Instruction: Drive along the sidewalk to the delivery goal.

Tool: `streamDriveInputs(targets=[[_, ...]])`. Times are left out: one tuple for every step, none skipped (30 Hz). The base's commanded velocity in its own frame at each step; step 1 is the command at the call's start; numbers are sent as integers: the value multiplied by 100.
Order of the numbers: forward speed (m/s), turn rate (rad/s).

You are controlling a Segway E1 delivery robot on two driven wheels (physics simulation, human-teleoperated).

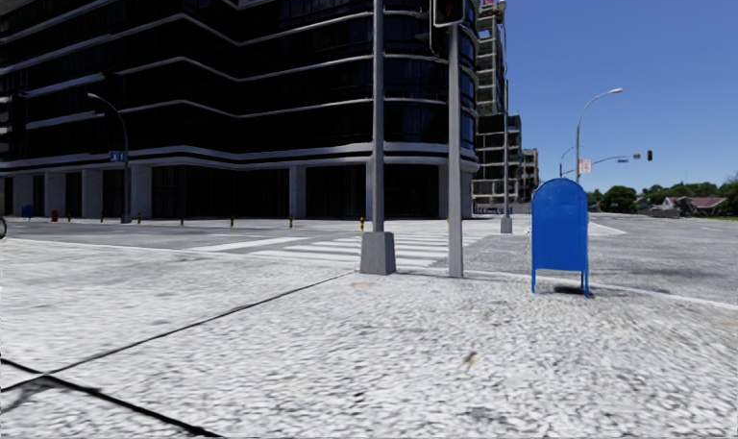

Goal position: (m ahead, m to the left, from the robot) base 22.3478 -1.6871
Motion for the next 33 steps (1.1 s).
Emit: streamDriveInputs(targets=[[200, 42], [200, 42], [200, 42], [200, 42], [200, 42], [200, 42], [200, 42], [200, 42], [200, 42], [200, 42], [200, 42], [200, 42], [200, 42], [200, 42], [200, 43], [200, 43], [200, 43], [200, 44], [200, 44], [200, 44], [200, 44], [200, 44], [200, 44], [200, 44], [200, 44], [200, 34], [200, 23], [200, 19], [200, 17], [200, 17], [200, 17], [200, 17], [200, 26]])
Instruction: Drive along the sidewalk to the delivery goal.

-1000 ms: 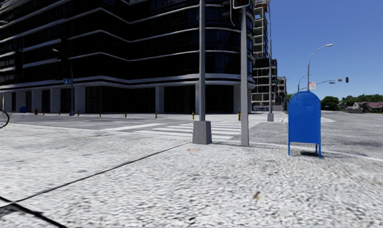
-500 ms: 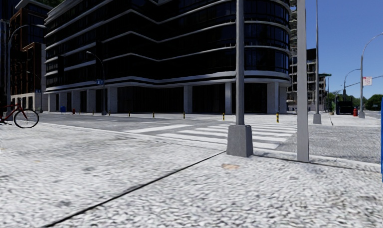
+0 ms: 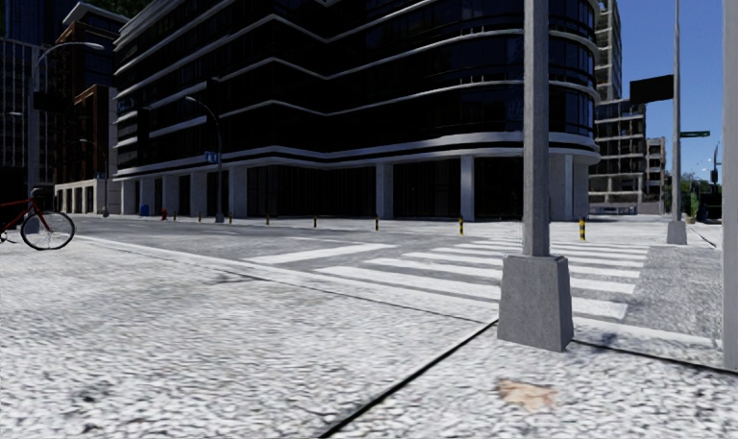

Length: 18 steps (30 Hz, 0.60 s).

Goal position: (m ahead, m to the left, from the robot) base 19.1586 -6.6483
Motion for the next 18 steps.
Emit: streamDriveInputs(targets=[[200, 35], [200, 35], [200, 42], [200, 45], [200, 45], [200, 45], [200, 45], [200, 45], [200, 45], [200, 45], [200, 43], [200, 43], [200, 28], [200, 0], [200, 0], [200, 0], [200, 0], [200, 0]])
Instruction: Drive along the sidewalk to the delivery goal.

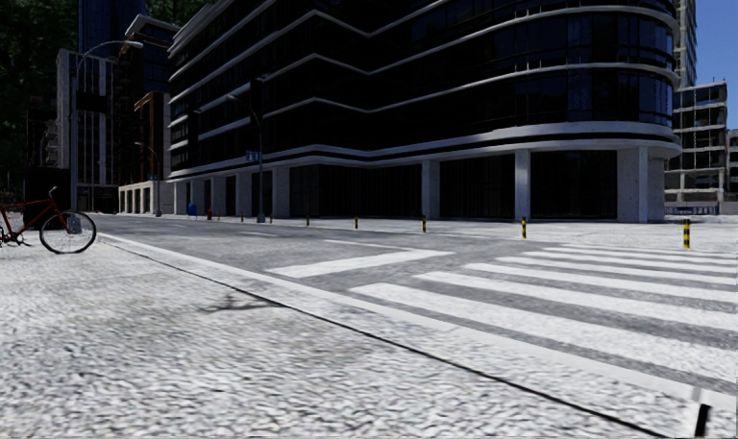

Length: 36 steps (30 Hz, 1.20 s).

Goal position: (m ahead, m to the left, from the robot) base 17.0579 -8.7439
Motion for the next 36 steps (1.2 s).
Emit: streamDriveInputs(targets=[[200, 0], [200, -4], [200, -31], [200, -31], [200, -50], [200, -57], [200, -58], [200, -59], [200, -59], [200, -59], [200, -59], [200, -59], [200, -59], [200, -59], [200, -59], [200, -59], [200, -59], [200, -60], [200, -60], [200, -63], [200, -65], [200, -65], [200, -65], [200, -65], [200, -65], [200, -65], [200, -65], [200, -65], [200, -65], [200, -65], [200, -65], [200, -65], [200, -65], [200, -65], [200, -65], [200, -65]])
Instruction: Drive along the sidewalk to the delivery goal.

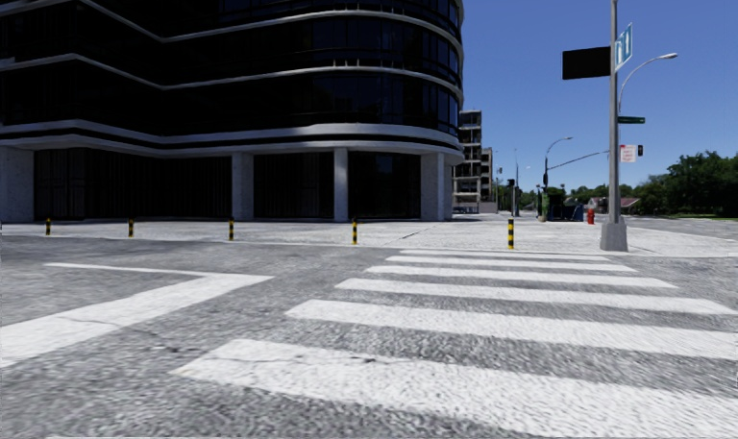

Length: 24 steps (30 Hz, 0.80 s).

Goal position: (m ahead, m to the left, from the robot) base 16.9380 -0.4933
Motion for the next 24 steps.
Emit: streamDriveInputs(targets=[[200, -65], [200, -65], [200, -65], [200, -65], [200, -65], [200, -65], [200, -65], [200, -21], [200, -2], [200, 0], [200, 0], [200, 0], [200, 0], [200, 0], [200, 0], [200, 0], [200, 0], [200, -10], [200, -10], [200, -32], [200, -41], [200, -45], [200, -52], [200, -52]])
